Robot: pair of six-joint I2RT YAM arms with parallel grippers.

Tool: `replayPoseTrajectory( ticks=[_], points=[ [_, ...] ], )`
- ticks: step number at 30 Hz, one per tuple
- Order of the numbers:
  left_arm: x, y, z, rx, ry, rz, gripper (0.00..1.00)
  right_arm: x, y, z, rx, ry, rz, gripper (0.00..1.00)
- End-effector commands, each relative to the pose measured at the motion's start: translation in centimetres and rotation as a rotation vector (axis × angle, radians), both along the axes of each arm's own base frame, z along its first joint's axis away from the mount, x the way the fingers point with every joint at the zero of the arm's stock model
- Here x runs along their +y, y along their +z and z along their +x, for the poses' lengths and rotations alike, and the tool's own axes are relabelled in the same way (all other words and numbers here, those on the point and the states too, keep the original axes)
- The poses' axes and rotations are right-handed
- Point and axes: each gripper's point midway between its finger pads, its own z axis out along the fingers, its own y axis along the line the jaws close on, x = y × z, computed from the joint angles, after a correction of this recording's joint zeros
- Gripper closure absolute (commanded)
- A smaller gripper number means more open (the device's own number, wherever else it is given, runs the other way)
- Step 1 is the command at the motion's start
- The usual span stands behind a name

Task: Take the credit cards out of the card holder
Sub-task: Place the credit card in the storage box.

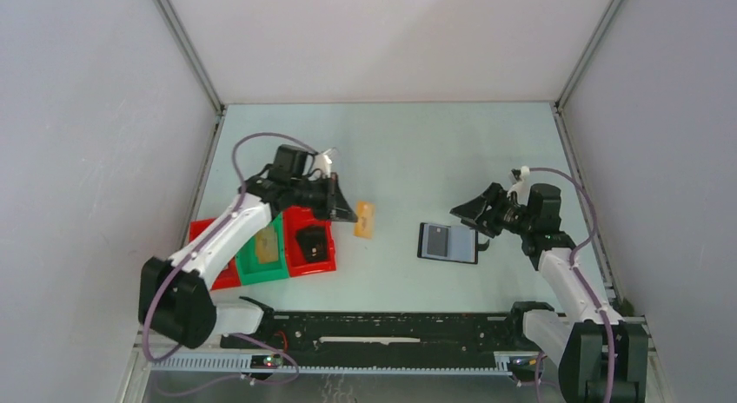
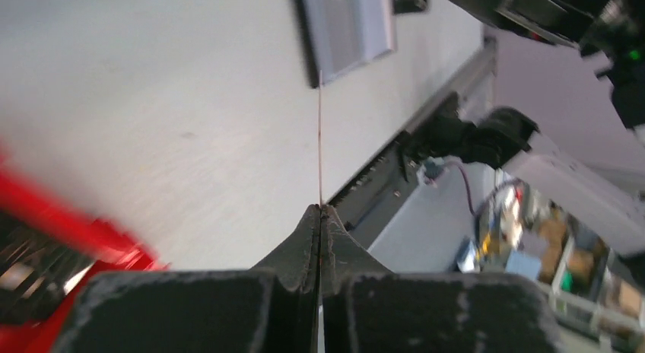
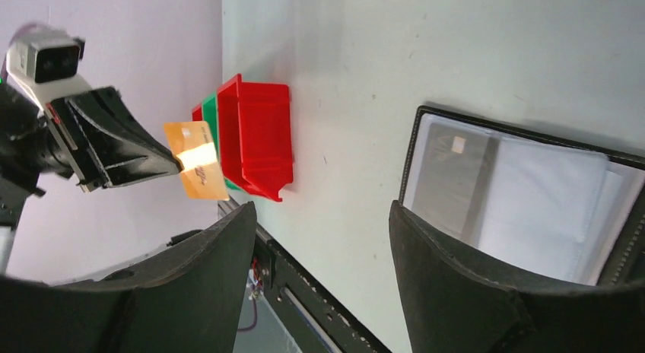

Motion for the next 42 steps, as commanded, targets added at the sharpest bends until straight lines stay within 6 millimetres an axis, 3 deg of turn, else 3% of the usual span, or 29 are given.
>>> replayPoseTrajectory(
  ticks=[1,11,17,21,27,38,42],
  points=[
    [6.5,-1.2,-1.0,0.002,0.16,0.174,1.0,-0.7,-0.3,0.0,0.019,-0.017,-0.002,0.26],
    [17.8,0.8,-2.1,-0.06,0.501,0.603,1.0,-1.0,-1.5,0.2,0.048,-0.009,-0.009,0.26],
    [21.4,2.9,-2.2,-0.094,0.59,0.756,1.0,-0.6,-2.1,0.5,0.075,0.019,0.021,0.26],
    [23.3,2.7,-2.2,-0.084,0.624,0.832,1.0,-0.6,-2.2,0.8,0.066,0.029,0.028,0.26],
    [24.7,0.5,-1.8,-0.021,0.648,0.808,1.0,-0.5,-2.3,0.8,0.068,0.036,0.029,0.26],
    [22.9,-4.6,0.8,0.063,0.571,0.696,1.0,-0.5,-2.6,0.8,0.084,0.04,0.034,0.27],
    [23.6,-5.8,1.6,0.062,0.576,0.727,1.0,-0.5,-2.8,0.7,0.087,0.04,0.029,0.27]
  ],
)
